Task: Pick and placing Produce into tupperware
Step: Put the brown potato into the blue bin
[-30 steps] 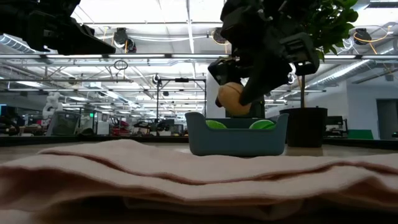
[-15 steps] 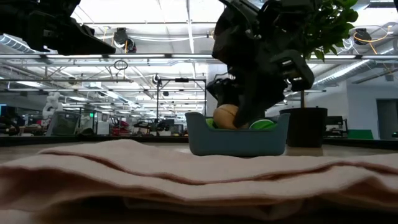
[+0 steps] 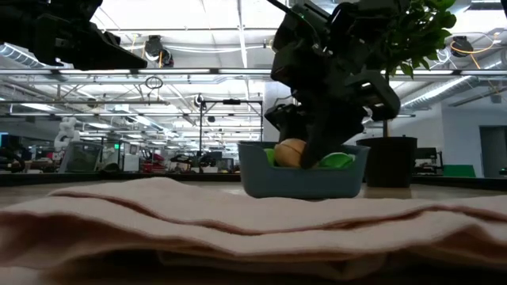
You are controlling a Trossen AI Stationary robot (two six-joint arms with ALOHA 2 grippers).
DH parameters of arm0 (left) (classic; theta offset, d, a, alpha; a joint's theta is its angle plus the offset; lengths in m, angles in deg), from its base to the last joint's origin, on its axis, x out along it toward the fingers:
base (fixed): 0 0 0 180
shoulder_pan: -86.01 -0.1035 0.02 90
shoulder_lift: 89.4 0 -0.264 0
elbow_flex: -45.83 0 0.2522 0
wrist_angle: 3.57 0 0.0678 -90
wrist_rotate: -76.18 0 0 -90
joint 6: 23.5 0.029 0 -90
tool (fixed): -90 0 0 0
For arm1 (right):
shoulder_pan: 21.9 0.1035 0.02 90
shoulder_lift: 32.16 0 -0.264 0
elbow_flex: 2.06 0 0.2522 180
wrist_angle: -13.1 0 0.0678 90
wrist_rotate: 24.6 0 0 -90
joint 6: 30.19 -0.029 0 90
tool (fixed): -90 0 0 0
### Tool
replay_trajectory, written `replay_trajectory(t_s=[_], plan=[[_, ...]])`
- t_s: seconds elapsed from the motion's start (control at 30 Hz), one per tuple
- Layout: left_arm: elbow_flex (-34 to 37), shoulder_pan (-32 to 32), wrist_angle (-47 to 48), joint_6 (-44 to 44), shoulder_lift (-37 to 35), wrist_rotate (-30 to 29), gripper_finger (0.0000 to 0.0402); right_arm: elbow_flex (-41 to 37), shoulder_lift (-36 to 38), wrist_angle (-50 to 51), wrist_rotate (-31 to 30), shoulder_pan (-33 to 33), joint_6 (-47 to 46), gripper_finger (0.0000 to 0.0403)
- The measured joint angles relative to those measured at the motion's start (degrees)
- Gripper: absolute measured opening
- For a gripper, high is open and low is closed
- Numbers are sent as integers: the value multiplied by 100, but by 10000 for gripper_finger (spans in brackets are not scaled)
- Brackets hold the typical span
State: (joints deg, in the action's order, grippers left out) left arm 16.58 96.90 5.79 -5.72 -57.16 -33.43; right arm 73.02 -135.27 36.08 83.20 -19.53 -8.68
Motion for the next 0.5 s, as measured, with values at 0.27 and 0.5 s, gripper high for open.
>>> replay_trajectory(t_s=[0.27, 0.5], plan=[[0, 0, -2, -2, -1, 0, 26, 0, 0, -41, 21, -80, -255, 191], [0, 0, -2, -2, -1, 0, 26, 0, 0, -40, 35, -124, -431, 200]])
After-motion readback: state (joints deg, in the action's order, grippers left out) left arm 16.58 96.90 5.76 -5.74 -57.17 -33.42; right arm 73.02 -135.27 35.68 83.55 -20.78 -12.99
